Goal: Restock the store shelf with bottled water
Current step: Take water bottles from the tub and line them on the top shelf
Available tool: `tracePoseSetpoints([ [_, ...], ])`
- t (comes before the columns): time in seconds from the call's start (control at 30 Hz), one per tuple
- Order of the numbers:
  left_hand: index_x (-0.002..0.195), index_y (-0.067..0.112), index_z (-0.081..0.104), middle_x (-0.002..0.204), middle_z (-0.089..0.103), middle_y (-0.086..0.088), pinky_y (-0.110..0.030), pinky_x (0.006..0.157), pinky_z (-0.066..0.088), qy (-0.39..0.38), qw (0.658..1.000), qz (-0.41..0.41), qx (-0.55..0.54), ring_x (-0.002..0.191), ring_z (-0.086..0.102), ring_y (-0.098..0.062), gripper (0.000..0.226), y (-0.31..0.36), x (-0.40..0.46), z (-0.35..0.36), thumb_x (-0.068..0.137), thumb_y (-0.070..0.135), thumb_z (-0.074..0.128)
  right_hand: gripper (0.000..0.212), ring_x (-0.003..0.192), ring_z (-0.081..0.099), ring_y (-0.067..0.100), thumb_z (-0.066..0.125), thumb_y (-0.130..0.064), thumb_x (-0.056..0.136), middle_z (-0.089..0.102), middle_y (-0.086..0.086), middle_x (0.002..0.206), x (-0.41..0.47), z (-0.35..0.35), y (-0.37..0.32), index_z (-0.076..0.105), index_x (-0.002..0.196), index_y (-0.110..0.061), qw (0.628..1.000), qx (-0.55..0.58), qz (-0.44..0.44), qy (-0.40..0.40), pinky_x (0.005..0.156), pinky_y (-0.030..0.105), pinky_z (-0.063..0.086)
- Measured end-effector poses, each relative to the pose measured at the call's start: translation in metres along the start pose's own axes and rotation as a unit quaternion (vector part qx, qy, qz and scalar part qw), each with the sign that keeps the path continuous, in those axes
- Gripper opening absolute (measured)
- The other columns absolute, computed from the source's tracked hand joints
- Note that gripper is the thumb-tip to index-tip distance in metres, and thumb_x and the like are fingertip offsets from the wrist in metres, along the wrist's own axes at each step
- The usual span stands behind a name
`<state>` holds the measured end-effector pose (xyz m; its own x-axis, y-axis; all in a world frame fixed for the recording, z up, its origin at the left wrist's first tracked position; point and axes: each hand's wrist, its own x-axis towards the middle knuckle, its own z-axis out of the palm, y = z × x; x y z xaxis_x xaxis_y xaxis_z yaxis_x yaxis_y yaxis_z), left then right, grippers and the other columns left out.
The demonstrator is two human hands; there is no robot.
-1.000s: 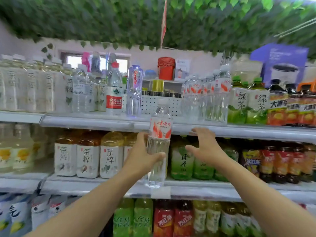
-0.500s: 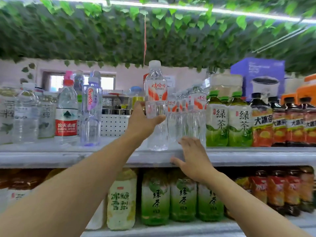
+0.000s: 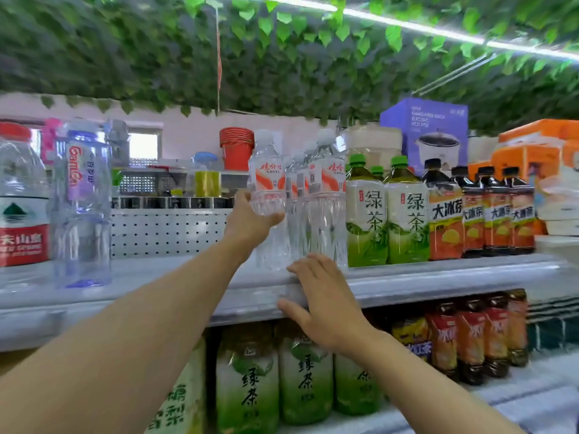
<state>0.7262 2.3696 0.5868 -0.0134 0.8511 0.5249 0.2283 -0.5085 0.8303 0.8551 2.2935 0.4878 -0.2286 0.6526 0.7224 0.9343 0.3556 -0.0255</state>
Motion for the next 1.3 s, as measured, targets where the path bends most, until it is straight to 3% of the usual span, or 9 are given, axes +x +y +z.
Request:
tracePoseSetpoints([
  [0.3,0.133,0.022,0.032,0.130,0.054,-0.007,-0.052,0.094,0.047,-0.023,0.999,0.027,0.023,0.111,0.055,-0.029,0.070,-0.014,0.010,0.009,0.078,0.033,0.074,0.052,0.137,0.013,0.011,0.047,-0.053,0.090,0.034,-0.008,0.140,-0.001,0.003,-0.001,0.038,0.133,-0.025,1.000,0.010,0.012,0.013,0.115,0.028,0.010],
  [0.4,0.136,0.025,0.027,0.134,0.051,-0.009,-0.050,0.094,0.047,-0.023,0.998,0.026,0.056,0.113,0.054,-0.031,0.076,-0.018,0.010,0.010,0.077,0.037,0.074,0.058,0.137,0.015,0.012,0.038,-0.059,0.086,0.036,-0.007,0.138,-0.001,0.004,-0.003,0.039,0.131,-0.024,1.000,0.011,0.014,0.010,0.115,0.029,0.011],
  [0.53,0.136,0.018,0.026,0.136,0.049,-0.011,-0.046,0.100,0.043,-0.060,0.995,0.000,0.080,0.119,0.051,-0.031,0.083,-0.025,0.008,0.009,0.073,0.024,0.080,0.068,0.136,0.017,0.012,0.027,-0.065,0.077,0.038,-0.007,0.136,0.000,0.006,-0.003,0.041,0.130,-0.024,1.000,0.005,0.018,0.015,0.115,0.030,0.014],
  [0.63,0.135,0.015,0.028,0.136,0.048,-0.011,-0.045,0.099,0.043,-0.060,0.994,-0.009,0.092,0.121,0.049,-0.031,0.082,-0.027,0.011,0.011,0.073,0.025,0.080,0.063,0.136,0.018,0.013,0.033,-0.062,0.081,0.038,-0.007,0.136,0.000,0.007,-0.001,0.041,0.130,-0.023,1.000,0.005,0.018,0.014,0.115,0.029,0.014],
  [0.77,0.134,0.016,0.029,0.133,0.051,-0.011,-0.044,0.095,0.045,-0.063,0.993,-0.016,0.096,0.116,0.052,-0.031,0.080,-0.028,0.017,0.016,0.073,0.027,0.080,0.069,0.135,0.016,0.010,0.025,-0.065,0.077,0.036,-0.009,0.135,0.000,0.007,-0.001,0.040,0.130,-0.024,1.000,0.001,0.011,0.017,0.113,0.026,0.011],
  [1.03,0.132,0.018,0.030,0.125,0.054,-0.012,-0.042,0.086,0.051,-0.068,0.993,-0.031,0.087,0.097,0.054,-0.028,0.076,-0.029,0.021,0.021,0.074,0.026,0.079,0.056,0.134,0.017,0.010,0.038,-0.058,0.086,0.036,-0.009,0.135,0.000,0.006,0.001,0.040,0.130,-0.024,1.000,0.005,0.007,0.018,0.113,0.025,0.009],
  [1.2,0.131,0.020,0.029,0.126,0.053,-0.012,-0.050,0.093,0.048,-0.068,0.994,-0.032,0.079,0.106,0.054,-0.031,0.075,-0.031,0.021,0.022,0.075,0.025,0.078,0.067,0.136,0.015,0.011,0.029,-0.064,0.080,0.035,-0.009,0.138,0.000,0.006,0.000,0.039,0.133,-0.024,1.000,0.001,0.006,0.012,0.114,0.026,0.008],
  [1.3,0.130,0.019,0.029,0.123,0.054,-0.011,-0.047,0.090,0.050,-0.070,0.994,-0.029,0.072,0.101,0.054,-0.029,0.072,-0.030,0.020,0.022,0.076,0.023,0.077,0.056,0.135,0.014,0.010,0.043,-0.056,0.088,0.035,-0.009,0.138,0.000,0.005,0.000,0.039,0.133,-0.023,1.000,0.005,0.005,0.016,0.113,0.025,0.007],
])
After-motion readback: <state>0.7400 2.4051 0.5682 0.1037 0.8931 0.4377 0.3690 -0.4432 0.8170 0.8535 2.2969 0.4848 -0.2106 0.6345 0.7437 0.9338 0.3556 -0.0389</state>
